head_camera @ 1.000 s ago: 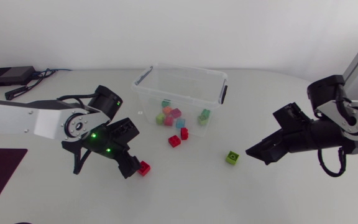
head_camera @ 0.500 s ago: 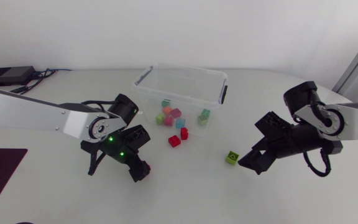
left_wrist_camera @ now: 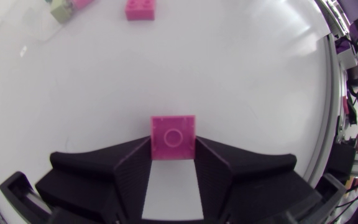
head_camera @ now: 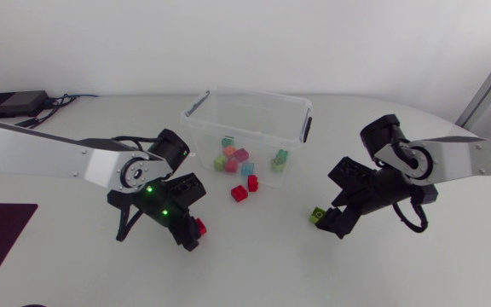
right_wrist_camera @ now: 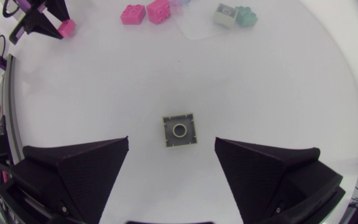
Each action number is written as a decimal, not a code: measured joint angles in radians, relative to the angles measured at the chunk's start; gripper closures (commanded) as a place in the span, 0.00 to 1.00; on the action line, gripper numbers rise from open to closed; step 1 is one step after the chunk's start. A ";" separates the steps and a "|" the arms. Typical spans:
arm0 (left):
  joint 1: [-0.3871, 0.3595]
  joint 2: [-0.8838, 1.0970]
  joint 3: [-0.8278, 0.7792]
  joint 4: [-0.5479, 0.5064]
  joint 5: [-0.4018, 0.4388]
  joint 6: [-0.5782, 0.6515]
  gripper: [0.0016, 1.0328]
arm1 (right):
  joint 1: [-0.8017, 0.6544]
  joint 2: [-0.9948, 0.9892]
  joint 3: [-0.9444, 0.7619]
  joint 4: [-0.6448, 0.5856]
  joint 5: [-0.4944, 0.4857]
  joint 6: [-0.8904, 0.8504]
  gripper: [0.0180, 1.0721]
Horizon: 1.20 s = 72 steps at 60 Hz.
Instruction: Pick up the duplo bricks and place them in the container
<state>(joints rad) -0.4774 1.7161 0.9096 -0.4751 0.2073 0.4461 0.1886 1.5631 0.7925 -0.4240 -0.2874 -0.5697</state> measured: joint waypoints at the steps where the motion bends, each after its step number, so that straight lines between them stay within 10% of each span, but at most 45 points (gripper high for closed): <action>1: 0.000 -0.012 0.000 -0.002 0.002 0.000 0.76 | 0.002 0.005 0.000 0.003 0.002 -0.001 0.05; 18: 0.019 -0.178 0.066 -0.094 0.019 0.010 0.76 | 0.021 0.088 0.011 0.038 0.076 -0.011 0.18; 30: 0.057 -0.193 0.153 -0.097 0.055 0.011 0.76 | 0.039 0.116 0.012 0.088 0.102 -0.011 0.61; 40: 0.088 -0.192 0.253 -0.098 0.088 0.007 0.76 | 0.040 0.141 0.012 0.101 0.107 -0.011 0.72; 65: 0.143 0.030 0.584 0.089 0.122 -0.114 0.69 | 0.039 -0.071 0.030 -0.029 0.128 -0.011 0.73; 72: 0.140 0.137 0.687 0.093 0.121 -0.138 0.38 | 0.040 -0.130 0.076 -0.087 0.128 -0.010 0.73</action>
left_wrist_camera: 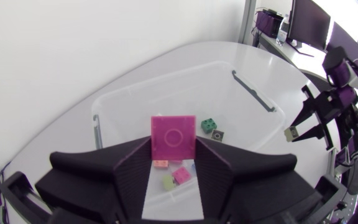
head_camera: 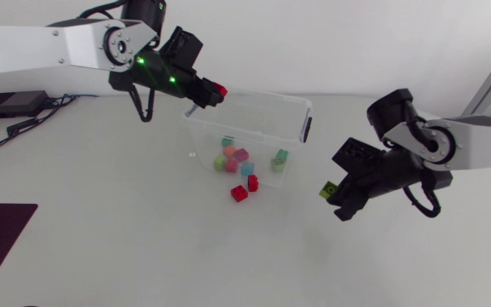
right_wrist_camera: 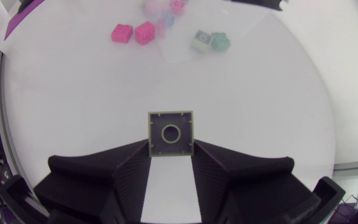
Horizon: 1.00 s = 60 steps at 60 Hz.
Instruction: Pick up the duplo bricks and place them in the container
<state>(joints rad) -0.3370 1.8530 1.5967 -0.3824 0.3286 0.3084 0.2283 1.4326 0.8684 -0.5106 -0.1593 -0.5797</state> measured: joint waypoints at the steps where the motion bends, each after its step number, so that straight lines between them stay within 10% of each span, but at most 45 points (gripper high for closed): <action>1: -0.001 0.014 0.012 0.000 -0.001 -0.003 0.32 | 0.000 -0.007 0.008 -0.007 0.000 0.002 0.73; 5: -0.005 0.065 0.051 0.000 -0.016 -0.006 0.03 | 0.006 -0.031 0.042 -0.030 0.000 0.004 0.73; 22: -0.004 0.069 0.043 0.000 -0.023 -0.003 0.04 | 0.022 -0.057 0.220 -0.074 -0.025 0.048 0.73; 60: -0.088 -0.250 -0.531 0.075 -0.012 0.199 0.04 | 0.105 0.212 0.558 0.021 -0.053 0.158 0.72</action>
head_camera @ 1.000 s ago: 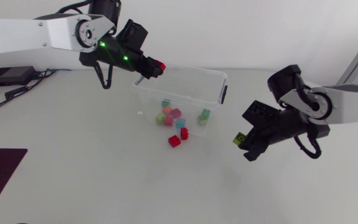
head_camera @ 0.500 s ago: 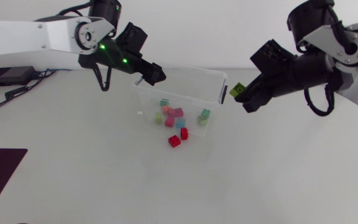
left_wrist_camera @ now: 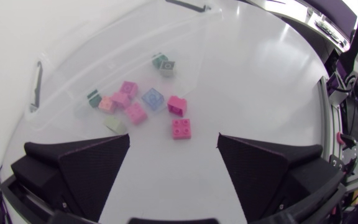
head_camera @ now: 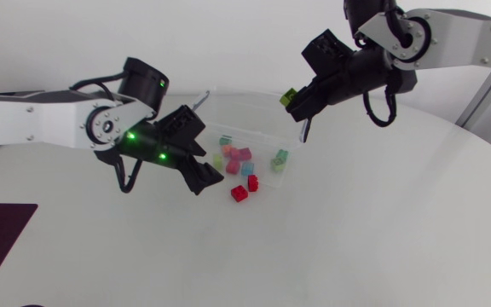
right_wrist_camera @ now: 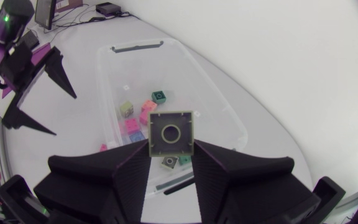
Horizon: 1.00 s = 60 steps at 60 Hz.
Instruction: Pick up the duplo bricks and place them in the container
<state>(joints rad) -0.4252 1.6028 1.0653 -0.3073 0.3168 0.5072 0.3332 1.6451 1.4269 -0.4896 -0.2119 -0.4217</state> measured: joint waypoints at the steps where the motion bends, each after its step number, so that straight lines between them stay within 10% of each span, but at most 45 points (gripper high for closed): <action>1: -0.003 0.011 -0.001 0.006 0.000 0.001 0.04 | 0.000 0.010 0.009 0.000 0.000 0.000 0.72; 5: -0.009 0.065 0.000 0.041 0.000 0.006 0.04 | 0.000 0.055 0.046 0.008 0.000 0.000 0.67; 12: -0.016 0.157 0.013 0.052 0.000 0.011 0.04 | 0.000 0.141 0.109 0.007 0.001 0.000 0.04; 34: -0.071 0.337 0.128 0.078 -0.005 0.005 0.04 | 0.006 0.129 0.090 0.004 0.018 0.011 0.04; 60: -0.085 0.437 0.211 0.103 -0.030 -0.013 0.07 | -0.082 -0.285 -0.334 0.035 -0.031 0.004 0.04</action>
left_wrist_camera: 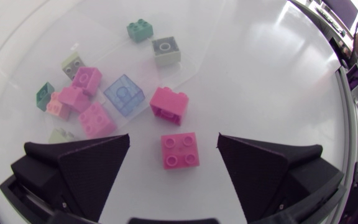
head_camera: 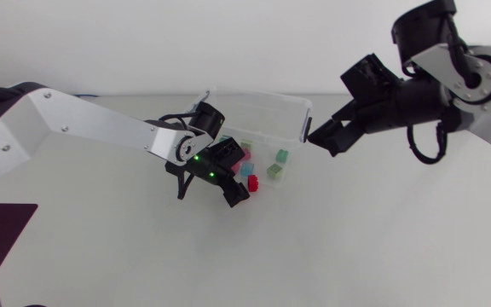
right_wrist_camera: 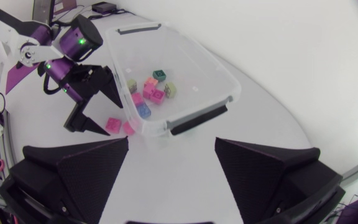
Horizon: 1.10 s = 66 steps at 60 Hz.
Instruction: Pick up the duplo bricks and place them in the container
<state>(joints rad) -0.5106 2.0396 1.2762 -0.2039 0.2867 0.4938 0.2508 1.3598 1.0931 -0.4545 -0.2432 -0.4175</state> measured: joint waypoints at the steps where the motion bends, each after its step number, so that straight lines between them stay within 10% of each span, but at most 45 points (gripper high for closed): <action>1: 0.000 0.000 0.002 -0.001 0.000 0.000 0.07 | -0.008 -0.015 -0.019 0.003 -0.004 -0.002 0.04; 25: 0.006 0.069 0.110 -0.188 -0.015 -0.003 0.23 | -0.145 -0.227 -0.263 0.014 -0.049 -0.054 0.04; 34: -0.002 0.079 0.136 -0.207 -0.026 -0.003 0.71 | -0.175 -0.249 -0.300 0.014 -0.072 -0.062 0.04; 66: -0.029 -0.048 0.080 -0.370 -0.030 0.013 0.79 | -0.278 -0.422 -0.460 0.002 -0.128 -0.097 0.04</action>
<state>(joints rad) -0.5392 1.9919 1.3567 -0.5743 0.2565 0.5072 -0.0269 0.9375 0.6334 -0.4522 -0.3714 -0.5140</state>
